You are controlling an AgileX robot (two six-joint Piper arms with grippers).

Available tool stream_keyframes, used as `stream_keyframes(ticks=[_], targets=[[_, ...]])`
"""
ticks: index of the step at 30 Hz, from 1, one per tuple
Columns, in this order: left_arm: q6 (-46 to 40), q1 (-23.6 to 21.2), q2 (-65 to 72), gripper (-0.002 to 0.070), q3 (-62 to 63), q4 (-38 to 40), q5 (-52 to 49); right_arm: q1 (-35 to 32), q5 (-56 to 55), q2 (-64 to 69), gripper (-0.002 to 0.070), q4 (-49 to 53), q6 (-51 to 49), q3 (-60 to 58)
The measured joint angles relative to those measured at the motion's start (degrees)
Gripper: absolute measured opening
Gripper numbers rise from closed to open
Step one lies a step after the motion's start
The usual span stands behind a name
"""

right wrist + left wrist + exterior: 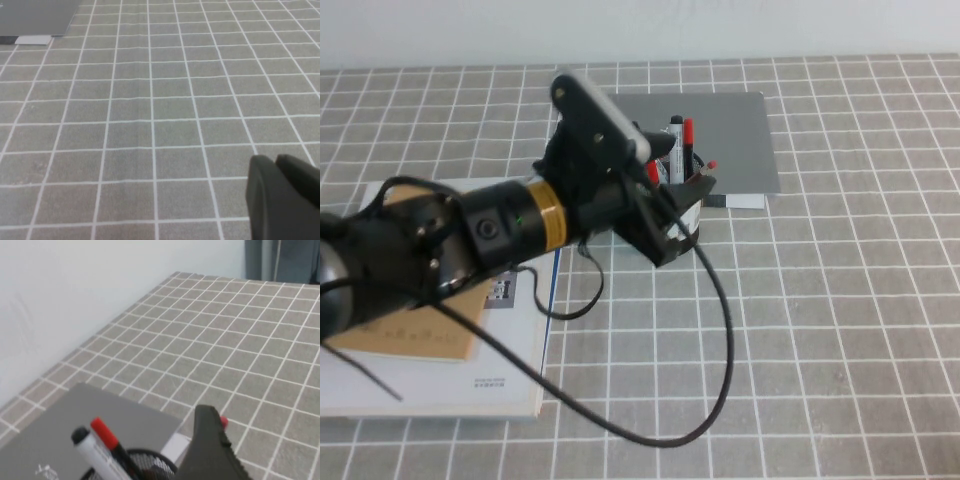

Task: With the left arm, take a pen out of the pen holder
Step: 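Take a marker out of the pen holder and lay it on the table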

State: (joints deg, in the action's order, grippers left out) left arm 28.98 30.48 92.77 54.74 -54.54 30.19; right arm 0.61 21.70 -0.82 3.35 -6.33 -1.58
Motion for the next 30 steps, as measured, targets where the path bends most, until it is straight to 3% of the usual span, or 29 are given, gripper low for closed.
stream_keyframes(ticks=[11,23,30], targets=[[0.00,0.81,8.36,0.0421,5.37,-2.36,-1.23,0.00,0.00,0.00,-0.0013,0.00,0.00,0.00],[-6.57,0.81,14.74,0.0419,9.21,1.73,0.49,0.00,0.00,0.00,-0.0013,0.00,0.00,0.00],[-8.60,0.81,16.61,0.0291,11.36,2.79,-0.17,0.00,0.00,0.00,-0.0013,0.00,0.00,0.00]])
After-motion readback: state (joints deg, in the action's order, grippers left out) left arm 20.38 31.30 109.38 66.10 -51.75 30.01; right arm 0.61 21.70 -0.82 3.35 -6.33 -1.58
